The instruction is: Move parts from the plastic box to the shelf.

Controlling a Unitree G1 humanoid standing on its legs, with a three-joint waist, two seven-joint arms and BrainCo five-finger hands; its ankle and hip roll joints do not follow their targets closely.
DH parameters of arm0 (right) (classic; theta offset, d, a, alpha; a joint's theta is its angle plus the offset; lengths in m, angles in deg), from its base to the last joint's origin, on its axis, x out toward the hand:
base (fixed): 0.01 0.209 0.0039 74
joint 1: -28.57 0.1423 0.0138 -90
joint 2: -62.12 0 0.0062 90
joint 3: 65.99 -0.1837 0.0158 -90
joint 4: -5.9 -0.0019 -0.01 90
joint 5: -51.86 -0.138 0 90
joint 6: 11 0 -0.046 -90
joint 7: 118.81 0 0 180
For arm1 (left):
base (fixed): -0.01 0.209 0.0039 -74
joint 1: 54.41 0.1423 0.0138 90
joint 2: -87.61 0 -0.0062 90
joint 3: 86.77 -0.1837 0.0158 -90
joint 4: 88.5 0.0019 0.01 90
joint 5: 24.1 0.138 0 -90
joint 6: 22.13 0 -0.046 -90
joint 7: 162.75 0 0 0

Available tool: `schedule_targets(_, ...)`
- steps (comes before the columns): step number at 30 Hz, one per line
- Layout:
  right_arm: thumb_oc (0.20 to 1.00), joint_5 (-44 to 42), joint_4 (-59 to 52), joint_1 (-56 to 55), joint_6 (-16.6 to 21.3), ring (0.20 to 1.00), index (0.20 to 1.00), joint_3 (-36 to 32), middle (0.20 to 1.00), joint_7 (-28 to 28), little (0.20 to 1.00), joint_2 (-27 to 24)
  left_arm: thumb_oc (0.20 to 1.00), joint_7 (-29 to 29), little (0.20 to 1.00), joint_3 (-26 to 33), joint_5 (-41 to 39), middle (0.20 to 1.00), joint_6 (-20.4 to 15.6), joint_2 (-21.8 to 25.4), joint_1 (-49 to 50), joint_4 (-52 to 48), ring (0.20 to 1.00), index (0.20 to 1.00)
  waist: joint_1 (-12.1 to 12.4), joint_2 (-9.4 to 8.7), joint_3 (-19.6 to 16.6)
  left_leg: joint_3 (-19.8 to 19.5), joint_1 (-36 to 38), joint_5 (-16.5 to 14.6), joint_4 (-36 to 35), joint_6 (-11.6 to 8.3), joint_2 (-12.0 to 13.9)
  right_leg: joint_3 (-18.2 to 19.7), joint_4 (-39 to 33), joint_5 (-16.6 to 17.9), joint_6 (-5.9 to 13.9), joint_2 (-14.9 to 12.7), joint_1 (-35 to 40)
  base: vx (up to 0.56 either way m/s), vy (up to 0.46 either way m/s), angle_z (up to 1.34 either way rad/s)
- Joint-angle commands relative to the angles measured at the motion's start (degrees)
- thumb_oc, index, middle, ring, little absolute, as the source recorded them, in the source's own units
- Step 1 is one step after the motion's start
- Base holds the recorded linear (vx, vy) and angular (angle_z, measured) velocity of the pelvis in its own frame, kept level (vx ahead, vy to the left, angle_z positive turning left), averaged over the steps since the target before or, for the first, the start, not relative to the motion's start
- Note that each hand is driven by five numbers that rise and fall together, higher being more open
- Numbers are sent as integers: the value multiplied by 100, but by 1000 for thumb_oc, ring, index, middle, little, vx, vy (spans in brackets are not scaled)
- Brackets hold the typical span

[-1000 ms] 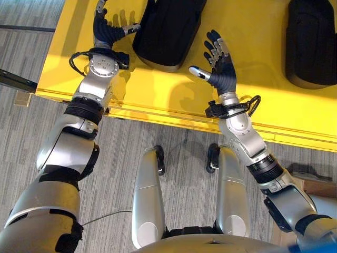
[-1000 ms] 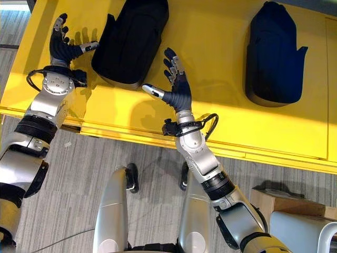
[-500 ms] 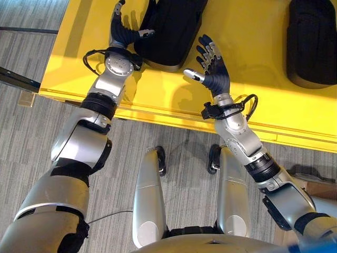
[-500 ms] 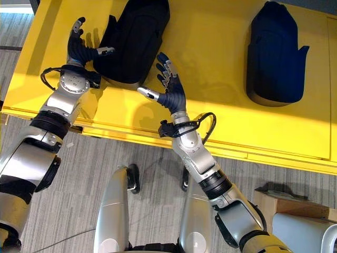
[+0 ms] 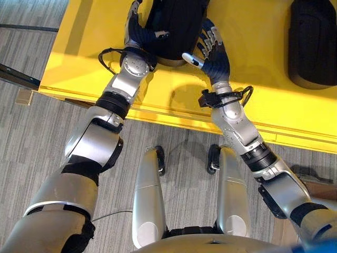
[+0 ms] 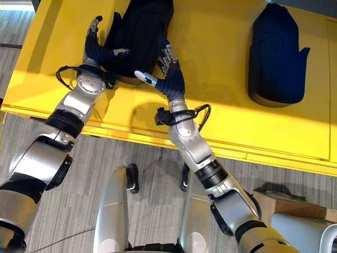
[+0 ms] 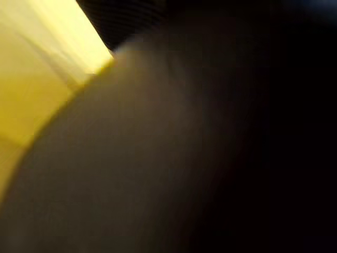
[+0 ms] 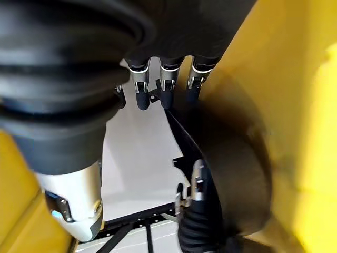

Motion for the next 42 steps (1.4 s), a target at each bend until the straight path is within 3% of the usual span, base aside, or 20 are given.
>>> schedule_targets(1,1000,156,-118,343,222,1000,1000,-300,1000,155,1000,276,1000,-198,1000,-219,195,1000,87,-529,-98,38,1000,1000,-73,89,16,-8,177,-469,6,-160,117,73,-394,434,335,-35,156,0,0,0)
schedule_targets(5,1000,220,-49,439,189,1000,1000,-346,1000,192,1000,269,1000,-185,1000,-301,418,1000,139,-619,-81,-64,1000,1000,-51,89,3,-21,152,-473,41,-144,109,87,-376,429,328,-6,124,-19,-1,0)
schedule_targets(6,1000,221,-51,446,191,1000,1000,-349,1000,192,1000,267,1000,-183,1000,-303,422,1000,140,-618,-87,-69,1000,1000,-54,82,19,-23,71,-325,22,-122,94,92,-411,562,289,-6,55,0,0,0)
schedule_targets(7,1000,232,-46,441,185,1000,1000,-356,1000,199,1000,270,1000,-185,1000,-310,458,1000,151,-631,-53,-84,1000,1000,-44,88,3,-19,153,-474,42,-141,109,84,-375,427,326,-8,129,-75,-10,0)
schedule_targets(8,1000,271,-54,449,176,1000,1000,-377,1000,210,1000,257,1000,-182,1000,-338,575,1000,176,-654,-17,-162,1000,1000,-41,82,25,-31,63,-329,35,-114,92,90,-398,552,286,-13,57,93,-14,1)
schedule_targets(9,1000,283,-46,438,169,1000,1000,-390,1000,215,1000,260,1000,-192,1000,-337,601,1000,178,-674,28,-187,1000,1000,-33,91,12,-27,143,-481,60,-135,104,89,-348,414,322,-12,122,0,0,0)
schedule_targets(12,1000,291,-37,400,156,1000,1000,-410,1000,210,1000,257,1000,-211,1000,-352,673,1000,186,-726,129,-284,1000,1000,-23,91,15,-32,133,-500,106,-128,99,92,-311,394,317,-9,115,3,-6,-2)
schedule_targets(13,1000,289,-40,391,149,1000,1000,-421,1000,209,1000,256,1000,-209,1000,-342,683,1000,185,-739,154,-325,1000,1000,-25,87,21,-36,38,-350,95,-103,84,100,-343,526,274,-8,34,-82,-10,-3)
schedule_targets(28,1000,305,-122,189,143,1000,1000,-540,1000,222,1000,239,1000,-354,1000,-494,1089,1000,225,-1107,679,-894,1000,1000,31,94,6,-77,-35,-383,166,-90,55,102,-256,449,228,5,-26,-5,0,0)
schedule_targets(42,1000,319,-108,-6,98,1000,1000,-518,1000,169,1000,194,1000,-560,1000,-712,1394,1000,150,-1130,868,-1580,1000,1000,55,131,31,-81,-72,-439,269,-76,27,129,-120,379,224,-25,-79,0,0,0)
